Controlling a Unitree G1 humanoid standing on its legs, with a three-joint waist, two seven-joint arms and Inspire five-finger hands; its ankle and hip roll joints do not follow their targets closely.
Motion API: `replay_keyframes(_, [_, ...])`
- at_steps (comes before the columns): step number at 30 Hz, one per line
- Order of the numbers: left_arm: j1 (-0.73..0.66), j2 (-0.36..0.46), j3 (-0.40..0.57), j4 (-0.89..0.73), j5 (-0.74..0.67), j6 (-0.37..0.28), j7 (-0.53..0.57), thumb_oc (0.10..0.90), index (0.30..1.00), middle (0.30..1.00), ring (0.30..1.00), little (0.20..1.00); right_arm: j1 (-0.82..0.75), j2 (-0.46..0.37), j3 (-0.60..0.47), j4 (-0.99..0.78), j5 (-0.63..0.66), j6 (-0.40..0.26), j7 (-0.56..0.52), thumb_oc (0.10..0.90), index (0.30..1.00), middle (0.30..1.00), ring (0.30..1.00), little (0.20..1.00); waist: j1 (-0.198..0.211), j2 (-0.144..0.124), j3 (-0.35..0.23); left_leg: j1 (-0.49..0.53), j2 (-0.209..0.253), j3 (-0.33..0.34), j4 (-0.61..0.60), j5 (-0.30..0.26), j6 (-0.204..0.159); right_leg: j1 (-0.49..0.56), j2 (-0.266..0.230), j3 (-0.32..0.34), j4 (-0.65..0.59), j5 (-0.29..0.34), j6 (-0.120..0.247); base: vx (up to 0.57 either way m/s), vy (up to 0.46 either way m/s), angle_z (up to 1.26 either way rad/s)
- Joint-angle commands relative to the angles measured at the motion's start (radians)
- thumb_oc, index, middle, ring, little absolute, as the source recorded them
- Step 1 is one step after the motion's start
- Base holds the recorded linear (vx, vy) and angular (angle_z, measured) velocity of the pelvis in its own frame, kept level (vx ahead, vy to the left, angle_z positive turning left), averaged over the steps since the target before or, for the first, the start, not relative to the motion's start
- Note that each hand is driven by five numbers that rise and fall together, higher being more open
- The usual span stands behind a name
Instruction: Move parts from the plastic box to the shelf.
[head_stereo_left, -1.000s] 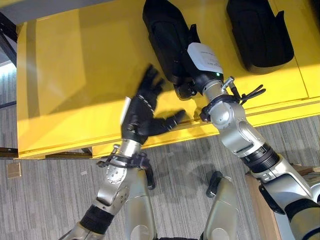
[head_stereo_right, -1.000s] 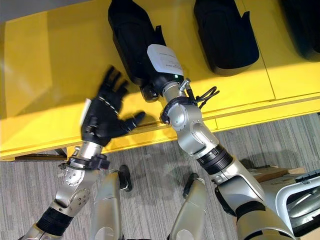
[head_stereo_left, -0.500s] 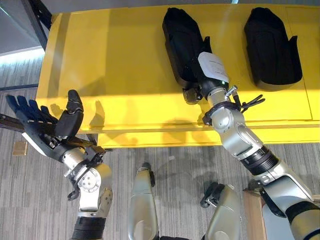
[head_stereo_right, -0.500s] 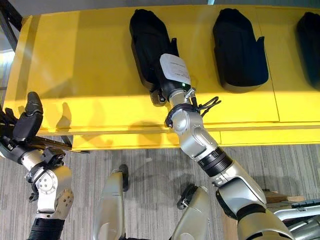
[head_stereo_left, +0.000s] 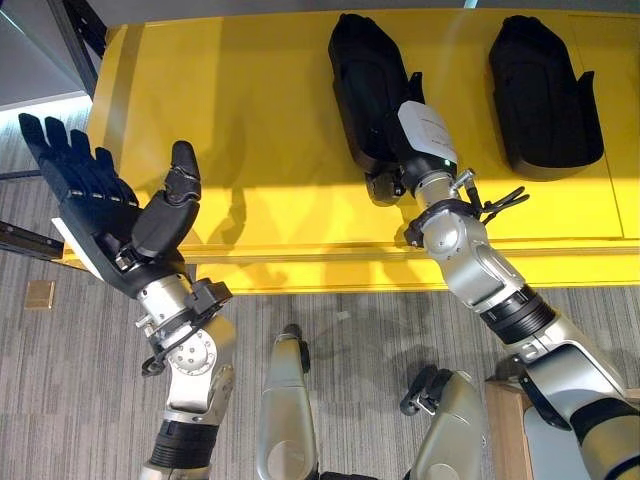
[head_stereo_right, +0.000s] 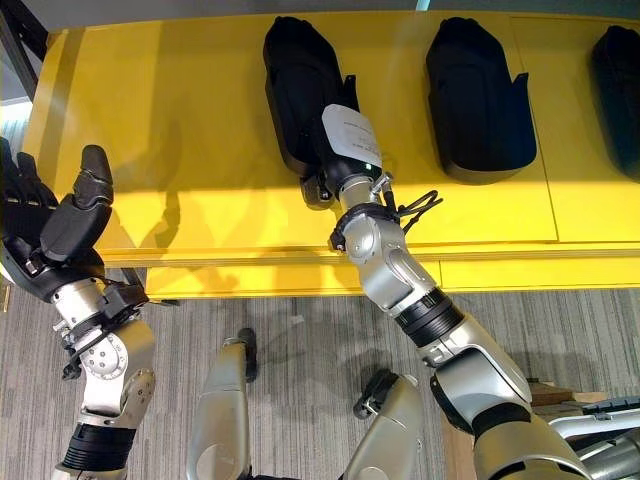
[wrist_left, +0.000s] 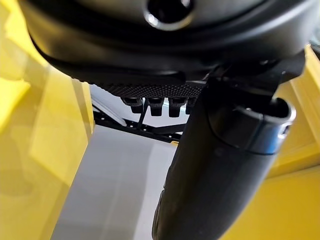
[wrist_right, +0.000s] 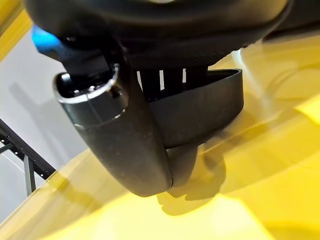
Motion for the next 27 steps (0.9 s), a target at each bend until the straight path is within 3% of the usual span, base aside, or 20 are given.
replay_keyframes(1, [-0.058, 0.054, 0.002, -0.175, 0.002, -0.056, -0.069, 0.900, 1.000, 1.000, 1.000, 1.000, -0.046, 0.147, 0.086, 0.010, 0.070, -0.074, 0.069, 0.900, 1.000, 1.000, 1.000, 1.000, 0.053, 0.020, -0.025, 0.034, 0.007, 0.074, 0.061, -0.131, 0.090, 0.013, -0.032, -0.021, -0.064, 0.065, 0.011, 0.00, 0.000, 0.00])
replay_keyframes(7, [-0.057, 0.046, -0.010, -0.187, -0.056, -0.050, -0.137, 0.900, 1.000, 1.000, 1.000, 1.000, -0.056, 0.143, 0.084, -0.036, 0.017, -0.096, 0.083, 0.900, 1.000, 1.000, 1.000, 1.000, 0.047, 0.028, -0.022, 0.043, 0.007, 0.079, 0.056, -0.127, 0.089, 0.016, -0.032, -0.016, -0.068, 0.071, 0.015, 0.01, 0.023, 0.00])
replay_keyframes(13, [-0.058, 0.041, -0.005, -0.193, -0.017, -0.087, -0.086, 0.900, 1.000, 1.000, 1.000, 1.000, -0.073, 0.112, 0.071, -0.117, -0.057, -0.108, 0.104, 0.900, 1.000, 1.000, 1.000, 1.000, 0.042, 0.028, -0.022, 0.056, 0.007, 0.084, 0.040, -0.122, 0.085, 0.026, -0.031, -0.016, -0.081, 0.075, 0.020, 0.00, 0.000, 0.00])
replay_keyframes(23, [-0.052, 0.034, 0.017, -0.214, -0.035, -0.048, -0.112, 0.900, 1.000, 1.000, 1.000, 1.000, -0.089, 0.081, 0.044, -0.272, -0.096, -0.145, 0.161, 0.900, 1.000, 1.000, 1.000, 1.000, 0.040, 0.027, -0.025, 0.062, 0.004, 0.085, 0.044, -0.129, 0.086, 0.030, -0.030, -0.012, -0.082, 0.075, 0.024, 0.00, 0.000, 0.00])
replay_keyframes(26, [-0.048, 0.031, 0.021, -0.228, -0.048, -0.043, -0.070, 0.900, 1.000, 1.000, 1.000, 1.000, -0.083, 0.071, 0.030, -0.341, -0.083, -0.142, 0.163, 0.900, 1.000, 1.000, 1.000, 1.000, 0.038, 0.026, -0.026, 0.068, 0.006, 0.086, 0.038, -0.126, 0.084, 0.033, -0.028, -0.012, -0.088, 0.078, 0.026, 0.00, 0.000, 0.00])
replay_keyframes(27, [-0.045, 0.023, 0.025, -0.230, -0.077, -0.068, -0.036, 0.900, 1.000, 1.000, 1.000, 1.000, -0.078, 0.069, 0.024, -0.371, -0.134, -0.167, 0.123, 0.900, 1.000, 1.000, 1.000, 1.000, 0.037, 0.026, -0.025, 0.071, 0.007, 0.087, 0.034, -0.124, 0.083, 0.035, -0.026, -0.011, -0.090, 0.079, 0.027, 0.00, 0.000, 0.00])
